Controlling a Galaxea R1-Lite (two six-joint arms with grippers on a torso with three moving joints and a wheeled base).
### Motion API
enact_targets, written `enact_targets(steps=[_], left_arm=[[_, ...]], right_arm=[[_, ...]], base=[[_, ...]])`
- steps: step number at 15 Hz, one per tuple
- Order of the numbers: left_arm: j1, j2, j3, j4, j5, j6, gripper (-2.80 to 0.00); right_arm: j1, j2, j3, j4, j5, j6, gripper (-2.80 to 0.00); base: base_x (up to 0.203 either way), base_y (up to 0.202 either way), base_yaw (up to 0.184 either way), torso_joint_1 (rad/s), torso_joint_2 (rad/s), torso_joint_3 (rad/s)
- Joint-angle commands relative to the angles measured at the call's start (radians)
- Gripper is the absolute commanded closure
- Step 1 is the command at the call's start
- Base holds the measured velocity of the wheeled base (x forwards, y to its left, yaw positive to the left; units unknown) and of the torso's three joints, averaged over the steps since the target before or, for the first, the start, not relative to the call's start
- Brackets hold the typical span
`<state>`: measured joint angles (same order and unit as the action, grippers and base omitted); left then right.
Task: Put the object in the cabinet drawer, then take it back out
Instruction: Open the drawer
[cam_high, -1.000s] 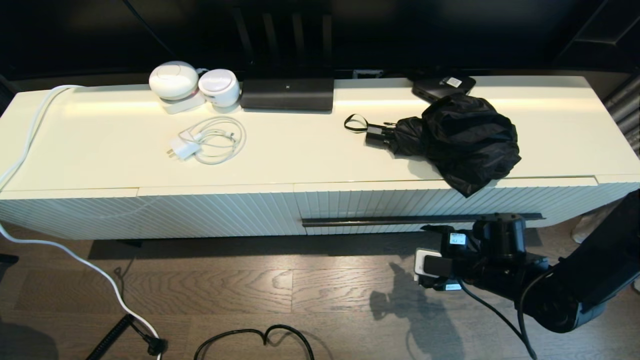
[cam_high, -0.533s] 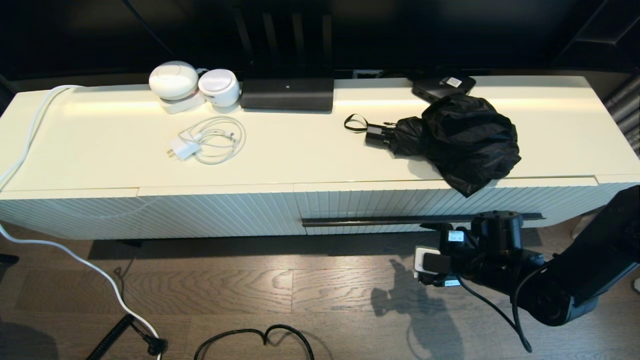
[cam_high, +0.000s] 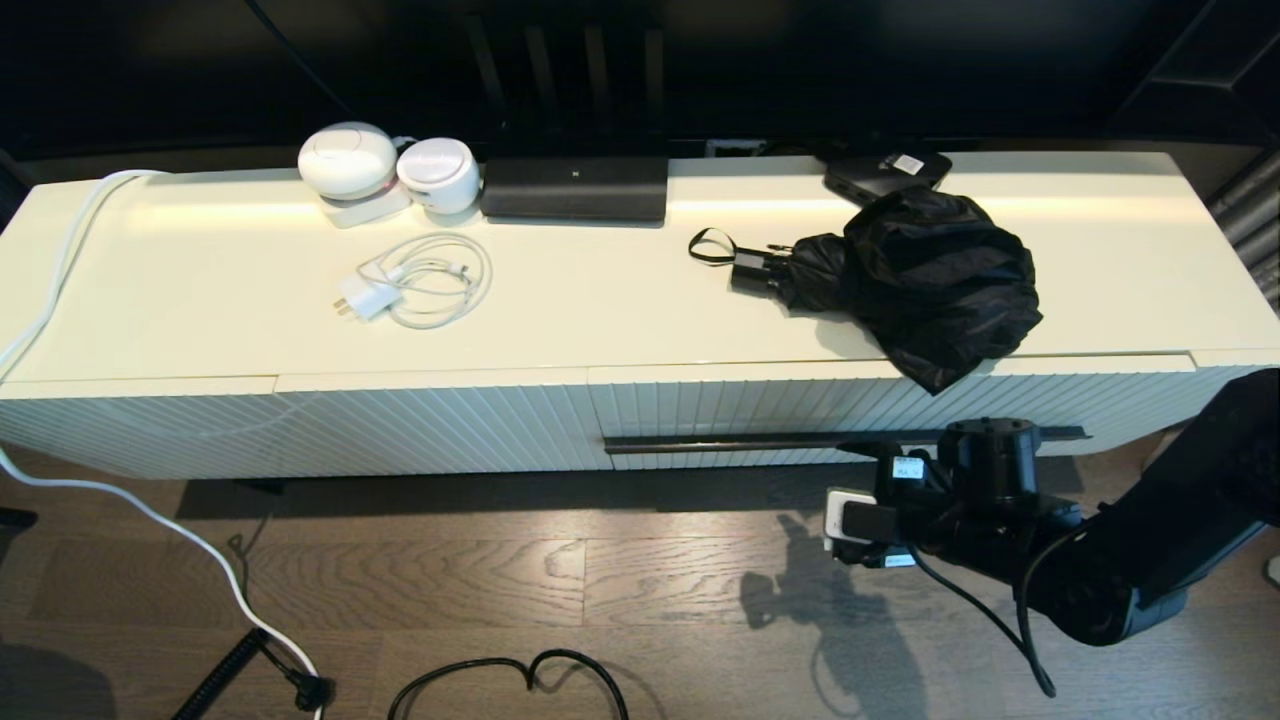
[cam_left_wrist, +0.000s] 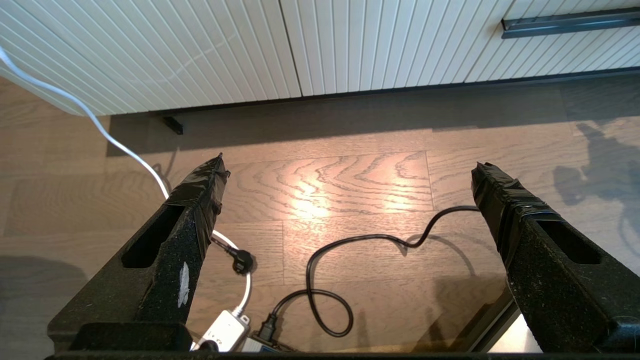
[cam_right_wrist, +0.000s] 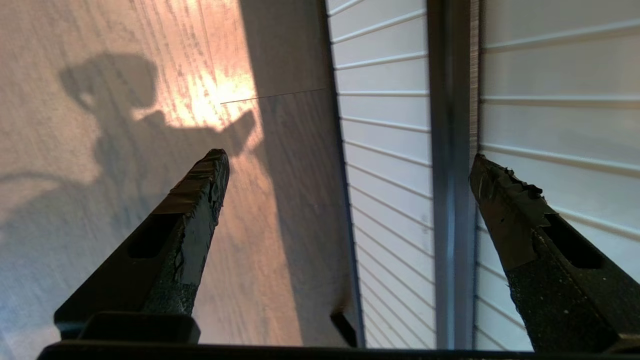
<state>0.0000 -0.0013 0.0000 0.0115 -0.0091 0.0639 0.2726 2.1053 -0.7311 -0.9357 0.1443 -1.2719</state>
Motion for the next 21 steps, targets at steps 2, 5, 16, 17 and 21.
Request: enact_targets(steps=[2, 5, 16, 17, 21], left_arm=[[0.000, 0.001, 0.000, -0.001, 0.000, 0.001, -2.80], [0.000, 0.001, 0.000, -0.001, 0.000, 0.001, -2.80], [0.000, 0.001, 0.000, 0.001, 0.000, 0.001, -2.80], [0.000, 0.001, 0.000, 0.001, 0.000, 0.001, -2.80], [0.000, 0.001, 0.000, 0.001, 0.000, 0.001, -2.80]], right_arm=[[-0.001, -0.016, -0.007, -0.006, 0.001, -0.021, -2.80], [-0.011, -0.004, -0.029, -0.008, -0.002, -0.031, -2.80], [-0.013, 0.052, -0.079, -0.005, -0.008, -0.029, -2.80], [-0.013, 0.053, -0.080, -0.005, -0.007, -0.029, -2.80], [-0.015, 0.068, -0.077, -0.005, -0.006, -0.029, -2.80]], base=[[0.000, 0.000, 0.000, 0.000, 0.00, 0.000], [0.000, 0.000, 0.000, 0.000, 0.00, 0.000], [0.000, 0.000, 0.000, 0.000, 0.00, 0.000], [0.000, 0.000, 0.000, 0.000, 0.00, 0.000], [0.000, 0.000, 0.000, 0.000, 0.00, 0.000]])
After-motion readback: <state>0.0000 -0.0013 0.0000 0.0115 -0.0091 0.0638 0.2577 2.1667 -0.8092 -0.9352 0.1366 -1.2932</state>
